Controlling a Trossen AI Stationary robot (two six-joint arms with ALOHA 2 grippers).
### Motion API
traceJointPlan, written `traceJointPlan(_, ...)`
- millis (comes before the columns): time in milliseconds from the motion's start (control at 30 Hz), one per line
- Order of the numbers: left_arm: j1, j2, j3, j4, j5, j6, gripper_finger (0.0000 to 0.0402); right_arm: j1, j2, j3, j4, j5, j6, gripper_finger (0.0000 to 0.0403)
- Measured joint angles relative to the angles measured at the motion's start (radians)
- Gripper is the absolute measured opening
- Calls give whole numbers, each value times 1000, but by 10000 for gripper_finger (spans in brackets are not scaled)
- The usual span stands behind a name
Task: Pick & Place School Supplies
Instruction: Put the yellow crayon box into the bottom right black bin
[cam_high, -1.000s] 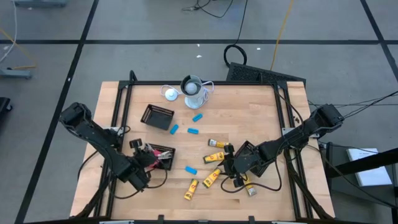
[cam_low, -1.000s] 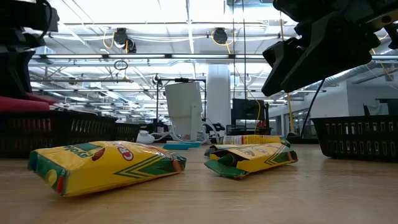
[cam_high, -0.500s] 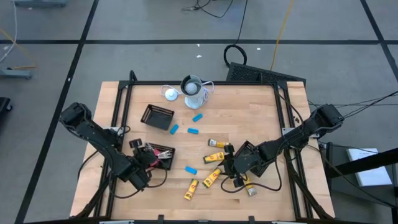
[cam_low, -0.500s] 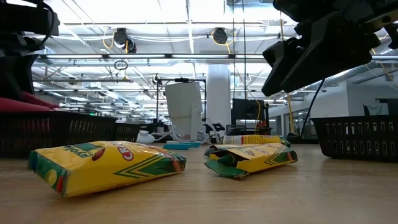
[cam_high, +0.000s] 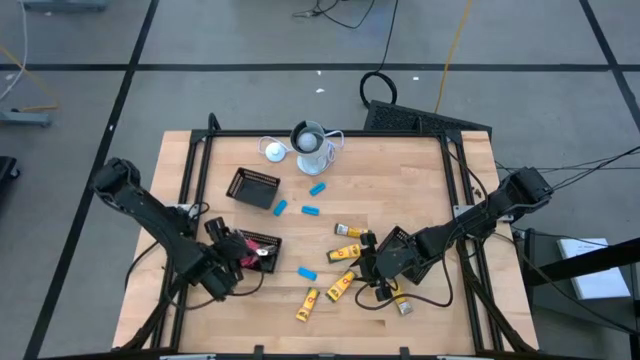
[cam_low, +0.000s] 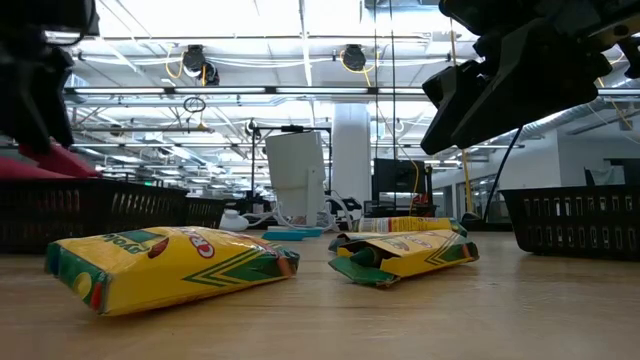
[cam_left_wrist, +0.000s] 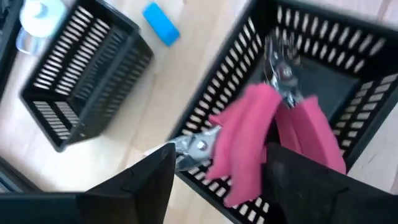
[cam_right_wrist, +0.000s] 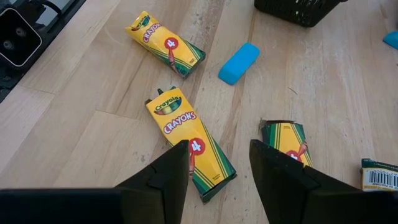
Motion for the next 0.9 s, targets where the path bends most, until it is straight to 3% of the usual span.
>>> traceJointPlan(167,-20,-86,0,-9,-70,-11,233,0,0,0,0,2,0,160)
traceJointPlan(300,-51,-152,0,32,-220,-3,224,-3,0,0,9,79,-34,160)
traceJointPlan(400,-77,-196,0,126,-385,80,225,-23,0,0,44,136,-88,160)
traceJointPlan(600,-85,-237,1,372,-634,370,227,-119,0,0,204,91,-196,160)
traceJointPlan(767,-37,-238,-18,628,-647,641,227,-241,0,0,286,-15,-252,160)
traceJointPlan(900,46,-238,-112,962,-539,884,227,-326,0,0,298,-133,-253,160)
